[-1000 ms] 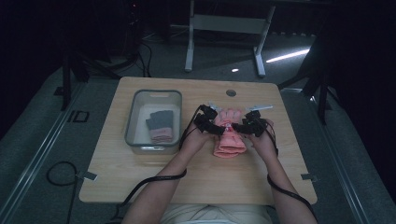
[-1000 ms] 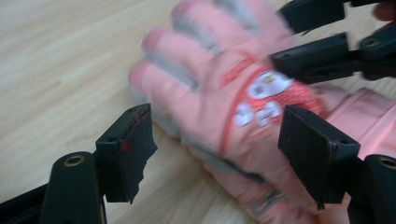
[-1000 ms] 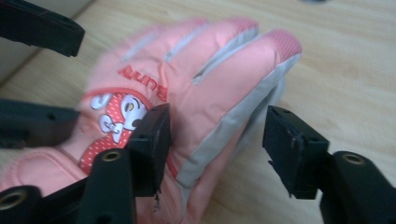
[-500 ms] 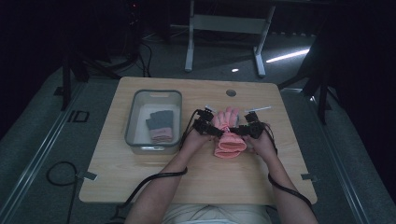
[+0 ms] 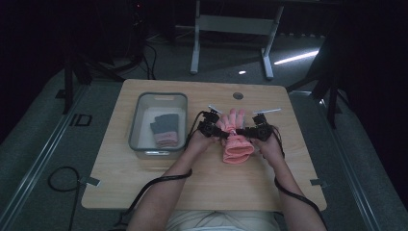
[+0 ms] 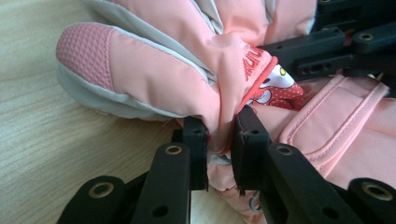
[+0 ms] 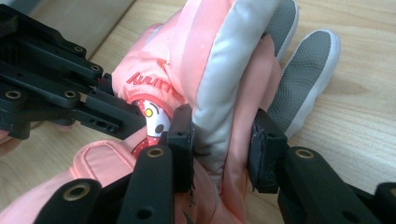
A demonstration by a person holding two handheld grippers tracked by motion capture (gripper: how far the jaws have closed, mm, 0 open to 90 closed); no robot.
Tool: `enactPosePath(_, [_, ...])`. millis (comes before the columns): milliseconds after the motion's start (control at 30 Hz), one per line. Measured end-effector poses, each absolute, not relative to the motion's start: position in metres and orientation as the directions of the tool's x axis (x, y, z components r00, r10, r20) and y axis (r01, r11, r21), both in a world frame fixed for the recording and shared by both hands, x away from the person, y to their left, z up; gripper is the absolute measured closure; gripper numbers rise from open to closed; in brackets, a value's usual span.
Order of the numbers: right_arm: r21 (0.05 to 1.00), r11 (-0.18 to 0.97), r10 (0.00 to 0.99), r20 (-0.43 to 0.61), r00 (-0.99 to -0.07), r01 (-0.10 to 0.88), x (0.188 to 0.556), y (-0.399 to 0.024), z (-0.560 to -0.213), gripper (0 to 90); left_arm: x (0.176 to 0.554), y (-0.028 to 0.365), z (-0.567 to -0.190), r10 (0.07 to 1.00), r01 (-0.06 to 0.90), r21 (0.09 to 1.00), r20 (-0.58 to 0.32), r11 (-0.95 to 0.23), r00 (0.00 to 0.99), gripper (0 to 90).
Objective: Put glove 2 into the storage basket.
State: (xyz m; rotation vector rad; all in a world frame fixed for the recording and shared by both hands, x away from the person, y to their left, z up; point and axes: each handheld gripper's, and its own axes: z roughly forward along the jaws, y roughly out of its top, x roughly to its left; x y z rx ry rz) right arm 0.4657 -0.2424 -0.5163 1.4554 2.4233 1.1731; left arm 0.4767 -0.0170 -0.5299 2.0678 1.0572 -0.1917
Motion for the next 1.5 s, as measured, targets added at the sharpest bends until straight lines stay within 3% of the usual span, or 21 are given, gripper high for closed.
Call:
enactPosePath(633, [0.748, 0.233, 0.741, 0.278, -0.612, 0.622, 0.457, -0.227, -0.451, 66.9, 0.461, 0.006, -0.451, 0.645, 0.660, 0.672, -0.346, -0.337, 0.681, 79.3])
enactPosePath(1500, [0.798, 0.310, 0.620, 0.242, -0.747, 0.516, 0.470, -0.134, -0.389, 66.9, 0.439, 0.100, -0.385, 0.737, 0.637, 0.709, -0.249, -0.303, 0.628, 79.3])
